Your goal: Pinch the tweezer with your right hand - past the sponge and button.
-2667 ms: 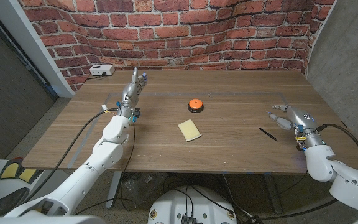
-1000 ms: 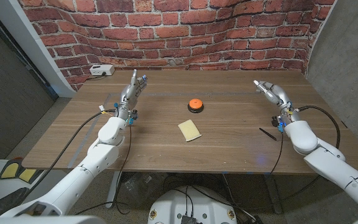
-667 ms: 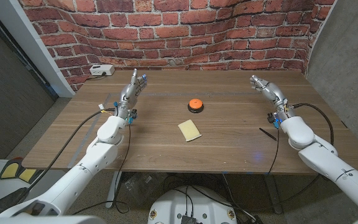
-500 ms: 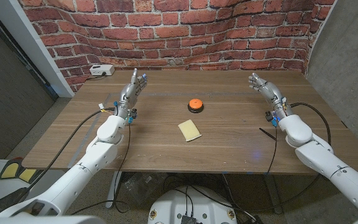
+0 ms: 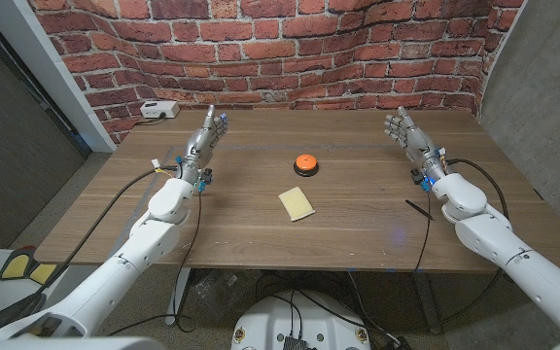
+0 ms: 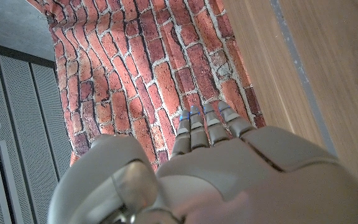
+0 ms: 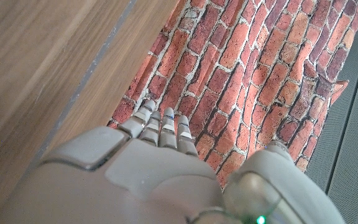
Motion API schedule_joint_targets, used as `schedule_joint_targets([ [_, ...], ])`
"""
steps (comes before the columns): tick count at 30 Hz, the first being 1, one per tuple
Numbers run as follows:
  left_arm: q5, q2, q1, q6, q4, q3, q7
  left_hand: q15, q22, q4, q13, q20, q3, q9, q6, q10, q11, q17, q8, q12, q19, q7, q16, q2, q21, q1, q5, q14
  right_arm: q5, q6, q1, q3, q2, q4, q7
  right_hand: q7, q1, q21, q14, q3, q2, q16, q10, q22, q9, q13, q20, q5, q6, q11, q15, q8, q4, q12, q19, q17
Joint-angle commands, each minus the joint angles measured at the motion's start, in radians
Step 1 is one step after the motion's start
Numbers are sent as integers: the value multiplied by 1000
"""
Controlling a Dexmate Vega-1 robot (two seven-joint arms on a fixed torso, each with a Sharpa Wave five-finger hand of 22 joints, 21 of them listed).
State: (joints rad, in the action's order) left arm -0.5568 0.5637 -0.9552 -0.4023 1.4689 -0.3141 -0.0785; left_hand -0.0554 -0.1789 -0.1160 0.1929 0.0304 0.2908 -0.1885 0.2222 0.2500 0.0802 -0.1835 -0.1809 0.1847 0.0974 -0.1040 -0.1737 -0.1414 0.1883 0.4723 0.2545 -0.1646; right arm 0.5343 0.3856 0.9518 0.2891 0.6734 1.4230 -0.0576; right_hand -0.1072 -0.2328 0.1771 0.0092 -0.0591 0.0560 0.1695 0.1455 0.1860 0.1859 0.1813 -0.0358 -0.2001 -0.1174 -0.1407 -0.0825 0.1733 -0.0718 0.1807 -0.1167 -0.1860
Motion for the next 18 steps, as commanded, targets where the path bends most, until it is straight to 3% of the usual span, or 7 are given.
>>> schedule_joint_targets([
  [1, -70, -11, 5, -21, -29, 13, 71, 0, -5, -7, 2, -8, 3, -1, -32, -40, -9, -3, 3, -6, -36, 2, 2, 3, -5, 2, -1, 39, 157, 12, -11, -1, -35, -53, -128, -5, 15, 6, -9, 10, 1, 3, -6, -1, 0, 2, -7, -7, 14, 3, 1, -5, -3, -1, 4, 0],
  [7, -87, -9, 2, -20, -35, 15, 91, -2, -5, -8, 2, -15, 3, -1, -66, -82, -7, -3, 3, -6, -79, 6, 2, 2, -8, 1, 0, 79, 164, -6, 2, -9, -26, -25, -106, -11, 22, 10, -5, 15, 4, 7, -1, -1, -1, 1, -5, -8, 9, 0, -6, 2, -5, 5, 0, 1],
  [18, -60, 1, -13, -47, -39, 20, 80, -4, -5, -9, 2, -15, 3, -1, -67, -85, -7, -3, -1, -2, -83, 4, -2, 2, -5, 0, 0, 82, 164, -11, -15, 8, -43, -37, -114, -14, 28, 19, 13, 20, 5, 15, 18, -2, -1, 0, -3, -12, -8, -4, -7, 14, -6, 16, -16, 2],
])
